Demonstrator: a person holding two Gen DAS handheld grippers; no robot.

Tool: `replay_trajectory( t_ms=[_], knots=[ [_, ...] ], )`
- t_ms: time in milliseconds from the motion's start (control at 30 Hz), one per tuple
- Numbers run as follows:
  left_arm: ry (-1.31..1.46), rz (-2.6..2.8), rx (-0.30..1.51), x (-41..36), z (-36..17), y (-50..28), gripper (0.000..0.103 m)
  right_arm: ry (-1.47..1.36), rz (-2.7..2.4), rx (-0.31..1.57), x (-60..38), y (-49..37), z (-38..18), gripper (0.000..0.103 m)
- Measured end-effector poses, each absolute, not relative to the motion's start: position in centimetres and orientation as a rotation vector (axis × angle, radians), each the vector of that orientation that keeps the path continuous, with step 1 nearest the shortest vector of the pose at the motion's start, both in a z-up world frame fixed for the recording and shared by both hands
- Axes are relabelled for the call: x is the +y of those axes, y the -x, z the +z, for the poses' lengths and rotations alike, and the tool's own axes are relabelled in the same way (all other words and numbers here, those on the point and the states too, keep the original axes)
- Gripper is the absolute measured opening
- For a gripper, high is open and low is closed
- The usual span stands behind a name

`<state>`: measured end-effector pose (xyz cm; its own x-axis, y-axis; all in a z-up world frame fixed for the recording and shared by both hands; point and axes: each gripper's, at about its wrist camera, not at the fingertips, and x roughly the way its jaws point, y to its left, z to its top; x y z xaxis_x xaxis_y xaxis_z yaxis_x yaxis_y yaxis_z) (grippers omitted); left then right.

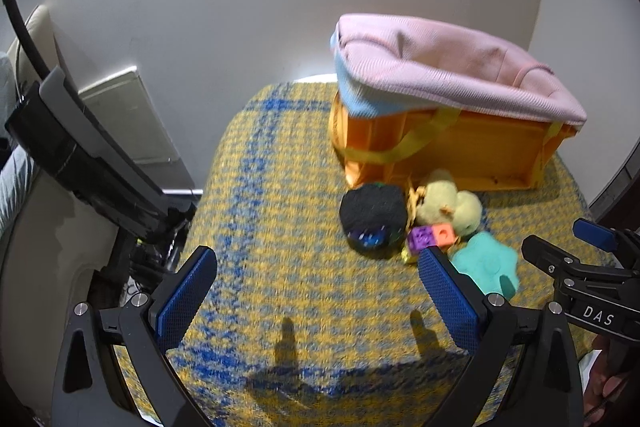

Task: Organize objects
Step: 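Withdraw both tools from the basket toward the remaining toys, then grasp the teal star plush with the right tool while the left tool approaches the blocks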

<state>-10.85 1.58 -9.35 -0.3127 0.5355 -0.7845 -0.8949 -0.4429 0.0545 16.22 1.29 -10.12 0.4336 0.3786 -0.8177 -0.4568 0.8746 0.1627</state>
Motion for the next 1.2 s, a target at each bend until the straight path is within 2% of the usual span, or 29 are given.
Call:
replay_trajectory(
  t_ms=[467,800,867,933,1000,1200],
  knots=[
    [0.944,1.900,0.683,1.0,-13.4,11.1,0.103,0.133,0.543,1.082,3.8,-15.8,-14.5,0.090],
    [0.953,1.901,0.714,0.8,-14.4,11.0,0.103,0.136,0.540,1.143,4.6,-16.0,-16.8,0.089],
    [0.954,1.898,0.716,0.8,-14.5,11.0,0.103,0.143,0.535,1.148,4.5,-16.1,-17.0,0.088],
    [0.960,1.890,0.713,1.0,-14.7,11.0,0.103,0.129,0.550,1.156,4.4,-16.1,-17.2,0.078],
    [0.959,1.884,0.718,1.0,-14.8,10.9,0.103,0.127,0.560,1.155,4.3,-15.9,-17.1,0.074],
    [0.959,1.860,0.715,1.3,-14.7,10.4,0.103,0.115,0.561,1.144,2.9,-15.6,-16.5,0.069]
  ],
)
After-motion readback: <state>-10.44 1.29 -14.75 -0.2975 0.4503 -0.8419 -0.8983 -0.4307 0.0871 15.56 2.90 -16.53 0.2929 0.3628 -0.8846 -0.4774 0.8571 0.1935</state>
